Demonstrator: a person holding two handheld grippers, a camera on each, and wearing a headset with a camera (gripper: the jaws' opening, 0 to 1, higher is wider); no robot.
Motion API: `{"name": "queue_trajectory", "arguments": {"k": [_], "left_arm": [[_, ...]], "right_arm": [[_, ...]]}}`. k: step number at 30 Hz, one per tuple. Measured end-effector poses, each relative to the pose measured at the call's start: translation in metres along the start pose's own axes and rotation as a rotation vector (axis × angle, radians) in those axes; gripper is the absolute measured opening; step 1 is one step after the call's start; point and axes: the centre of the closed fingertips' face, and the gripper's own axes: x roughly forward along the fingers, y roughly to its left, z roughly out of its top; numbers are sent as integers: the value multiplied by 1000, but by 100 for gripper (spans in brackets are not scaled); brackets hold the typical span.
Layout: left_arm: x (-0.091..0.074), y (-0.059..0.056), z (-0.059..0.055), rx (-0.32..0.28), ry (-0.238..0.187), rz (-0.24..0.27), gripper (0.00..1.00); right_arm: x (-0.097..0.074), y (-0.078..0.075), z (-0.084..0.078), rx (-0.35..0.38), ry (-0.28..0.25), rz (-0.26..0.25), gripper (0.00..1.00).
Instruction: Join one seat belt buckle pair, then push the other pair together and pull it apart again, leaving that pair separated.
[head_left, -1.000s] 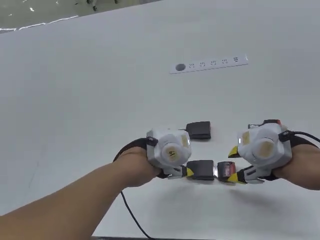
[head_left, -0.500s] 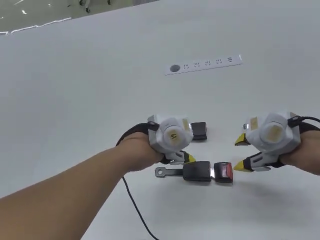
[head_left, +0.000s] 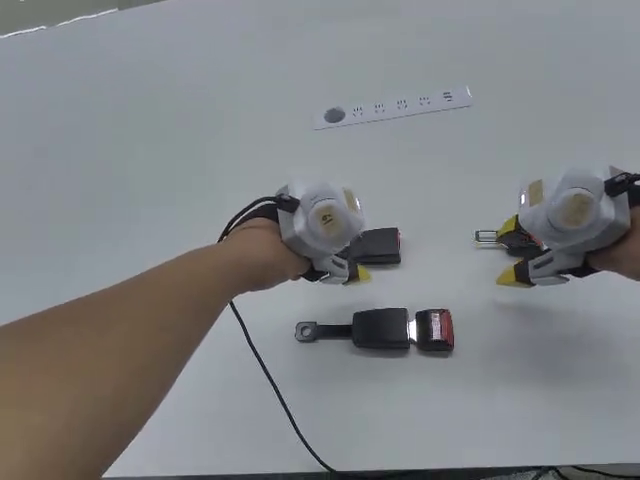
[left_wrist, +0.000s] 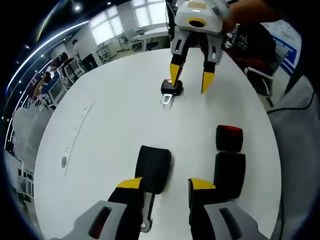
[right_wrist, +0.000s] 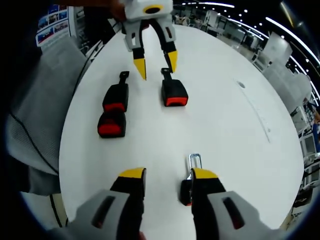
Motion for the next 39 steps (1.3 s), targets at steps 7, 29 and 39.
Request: {"name": "queue_trajectory", "arguments": {"k": [7, 29, 39], "left_arm": [[8, 10, 2, 17, 8, -10, 35], [28, 11, -11, 77, 77, -66, 32], [31, 12, -15, 109, 100, -70, 31]], "right_arm": [[-4, -20, -18, 4, 32, -17, 35], [14, -39, -52, -36, 112, 56, 33], [17, -42, -51, -106, 137, 78, 33]]}}
